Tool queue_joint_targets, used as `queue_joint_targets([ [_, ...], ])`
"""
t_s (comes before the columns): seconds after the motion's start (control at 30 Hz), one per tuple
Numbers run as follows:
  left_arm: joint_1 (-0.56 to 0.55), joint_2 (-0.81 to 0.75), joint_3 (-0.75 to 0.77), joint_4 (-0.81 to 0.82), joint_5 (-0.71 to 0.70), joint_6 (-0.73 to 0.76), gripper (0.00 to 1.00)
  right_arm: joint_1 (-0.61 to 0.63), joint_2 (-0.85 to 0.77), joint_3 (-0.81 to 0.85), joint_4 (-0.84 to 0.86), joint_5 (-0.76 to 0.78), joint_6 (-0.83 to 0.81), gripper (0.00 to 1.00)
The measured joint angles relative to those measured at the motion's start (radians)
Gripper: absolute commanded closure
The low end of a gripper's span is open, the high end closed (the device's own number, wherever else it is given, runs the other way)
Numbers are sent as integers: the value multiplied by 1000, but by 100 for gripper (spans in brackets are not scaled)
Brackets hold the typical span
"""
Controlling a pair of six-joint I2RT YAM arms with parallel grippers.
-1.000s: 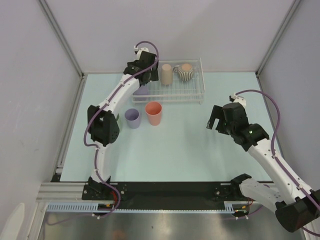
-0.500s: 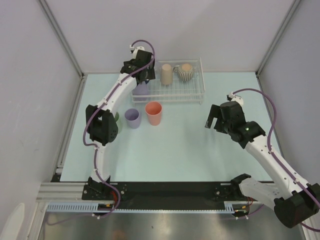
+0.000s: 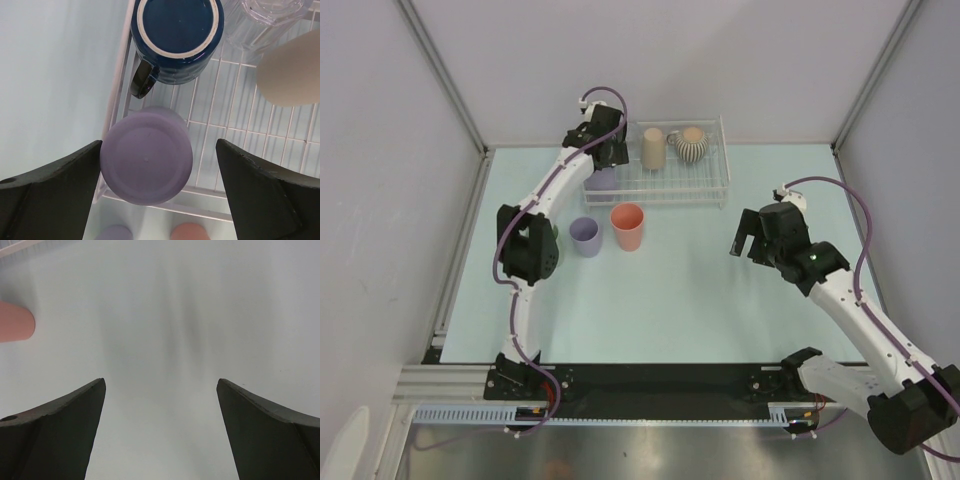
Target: Unload the cups from the dish rack
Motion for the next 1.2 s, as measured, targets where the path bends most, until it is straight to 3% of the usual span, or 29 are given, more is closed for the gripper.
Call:
queue_joint_targets([
  [0.13, 1, 2, 4, 0, 10, -2, 5, 0, 2, 0, 0, 0, 0, 0],
  [0.4, 1, 2, 8, 0, 30, -6, 29, -1, 13, 0, 16, 0, 0, 0],
  [0.6, 1, 2, 8, 4, 45, -9, 55, -3, 16, -2, 23, 0, 0, 0],
  [0.7, 1, 2, 8, 4, 46, -9, 76, -3, 16, -2, 24, 0, 0, 0],
  [0.73, 1, 2, 8, 4, 46, -9, 95, -3, 16, -2, 24, 0, 0, 0],
  [0.77, 1, 2, 8, 4, 46, -9, 100, -3, 16, -2, 24, 0, 0, 0],
  [1.2, 1, 2, 7, 4, 44, -12, 100, -5, 17, -7, 37, -1, 1, 0],
])
